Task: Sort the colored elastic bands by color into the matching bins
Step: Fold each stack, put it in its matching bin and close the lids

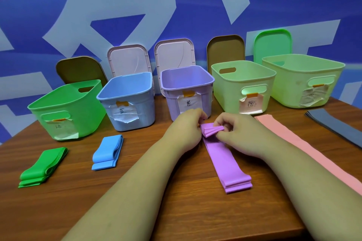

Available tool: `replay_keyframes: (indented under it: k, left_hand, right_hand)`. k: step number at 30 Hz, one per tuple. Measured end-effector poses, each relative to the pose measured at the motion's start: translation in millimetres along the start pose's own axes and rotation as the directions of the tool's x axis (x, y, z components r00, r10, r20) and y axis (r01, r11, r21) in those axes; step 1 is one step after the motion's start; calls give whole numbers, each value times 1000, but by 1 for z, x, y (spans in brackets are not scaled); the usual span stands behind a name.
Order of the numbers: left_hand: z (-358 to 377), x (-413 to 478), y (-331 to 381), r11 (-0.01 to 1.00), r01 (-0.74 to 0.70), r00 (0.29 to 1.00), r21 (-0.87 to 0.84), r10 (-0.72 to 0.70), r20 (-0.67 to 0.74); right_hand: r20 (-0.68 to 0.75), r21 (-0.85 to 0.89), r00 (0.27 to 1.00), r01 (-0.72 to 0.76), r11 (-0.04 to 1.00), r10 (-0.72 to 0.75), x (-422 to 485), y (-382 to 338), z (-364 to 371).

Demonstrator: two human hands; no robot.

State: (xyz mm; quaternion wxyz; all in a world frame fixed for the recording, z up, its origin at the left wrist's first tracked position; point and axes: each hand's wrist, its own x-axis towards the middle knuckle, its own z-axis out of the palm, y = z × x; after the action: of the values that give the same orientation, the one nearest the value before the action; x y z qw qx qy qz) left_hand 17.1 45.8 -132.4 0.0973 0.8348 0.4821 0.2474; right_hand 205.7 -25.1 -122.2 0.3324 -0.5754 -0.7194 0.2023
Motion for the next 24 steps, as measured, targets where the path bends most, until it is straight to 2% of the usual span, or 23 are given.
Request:
replay_keyframes:
  k: [7,13,17,21,24]
  left_hand:
    - [0,0,2,1000,17,999,-1,-17,33]
    - [-1,-1,4,999,44,998,-21,-43,40]
    - [-5,-1,2,983,160,987,-91,-158,30]
    - [-10,-4,-2,968,213,971,-130,-194,140]
    - [-9,-6,-1,969,200,972,-145,-177,157]
  right_hand:
    - [97,-43,992,-70,997,74,-5,-1,-4]
    - [125,-86,982,-134,987,144,-5,-5,-6]
    - [124,9,975,-189,982,187,-6,-6,-8]
    - [131,111,971,-214,971,199,-5,-10,-11]
    - [30,150,975,-224,963,222,5,-3,-7]
